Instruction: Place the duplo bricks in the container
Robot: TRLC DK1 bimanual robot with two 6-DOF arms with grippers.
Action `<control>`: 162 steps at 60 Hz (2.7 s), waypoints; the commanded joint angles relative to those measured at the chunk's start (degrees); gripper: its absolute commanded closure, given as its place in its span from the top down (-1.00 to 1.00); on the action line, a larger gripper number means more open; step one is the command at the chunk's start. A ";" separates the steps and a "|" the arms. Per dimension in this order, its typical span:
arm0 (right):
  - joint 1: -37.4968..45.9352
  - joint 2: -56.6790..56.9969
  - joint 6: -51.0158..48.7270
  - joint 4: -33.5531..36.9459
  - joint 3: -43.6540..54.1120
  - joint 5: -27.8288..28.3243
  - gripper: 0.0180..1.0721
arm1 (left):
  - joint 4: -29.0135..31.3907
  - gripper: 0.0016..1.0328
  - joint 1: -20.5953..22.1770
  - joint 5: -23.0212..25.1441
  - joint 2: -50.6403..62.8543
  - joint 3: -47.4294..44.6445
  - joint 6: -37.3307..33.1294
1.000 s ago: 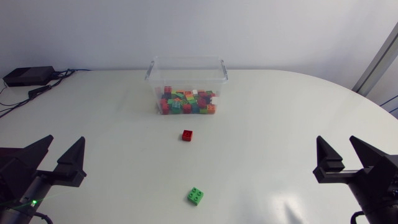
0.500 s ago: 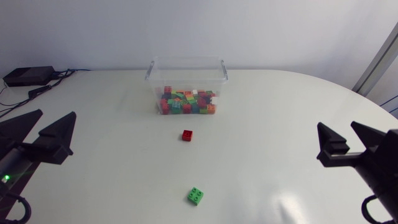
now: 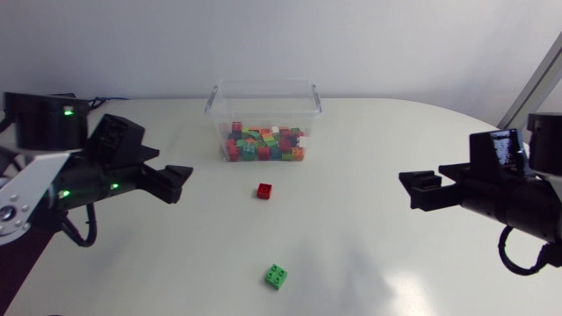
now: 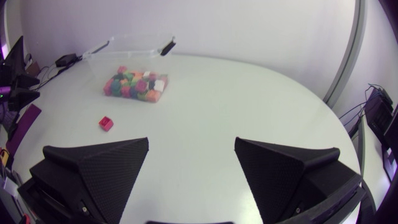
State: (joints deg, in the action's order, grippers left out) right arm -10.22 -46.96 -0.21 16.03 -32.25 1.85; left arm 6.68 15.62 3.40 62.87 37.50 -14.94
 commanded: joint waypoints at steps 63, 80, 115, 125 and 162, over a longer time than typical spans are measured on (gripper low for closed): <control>-36.19 -34.69 -18.34 13.50 -14.95 4.66 0.90 | 25.75 0.77 4.51 27.71 55.08 44.86 -55.72; -38.56 -37.24 -19.13 13.59 -16.18 4.66 0.90 | 34.81 0.76 4.33 28.15 65.45 57.51 -60.91; -40.85 -39.88 -17.55 11.21 -17.41 4.31 0.90 | 37.09 -0.33 6.00 28.15 70.19 60.59 -59.77; -41.99 -41.72 -13.77 10.77 -18.29 1.93 0.84 | 38.32 -0.38 7.41 25.78 67.38 56.72 -56.69; -42.52 -55.52 -9.20 19.92 -31.03 3.07 0.78 | 24.79 -0.39 0.99 26.13 34.95 30.71 -38.15</control>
State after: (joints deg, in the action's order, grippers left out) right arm -51.86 -99.88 -10.81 34.52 -61.76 4.71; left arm 31.79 17.61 29.12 101.58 70.74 -55.92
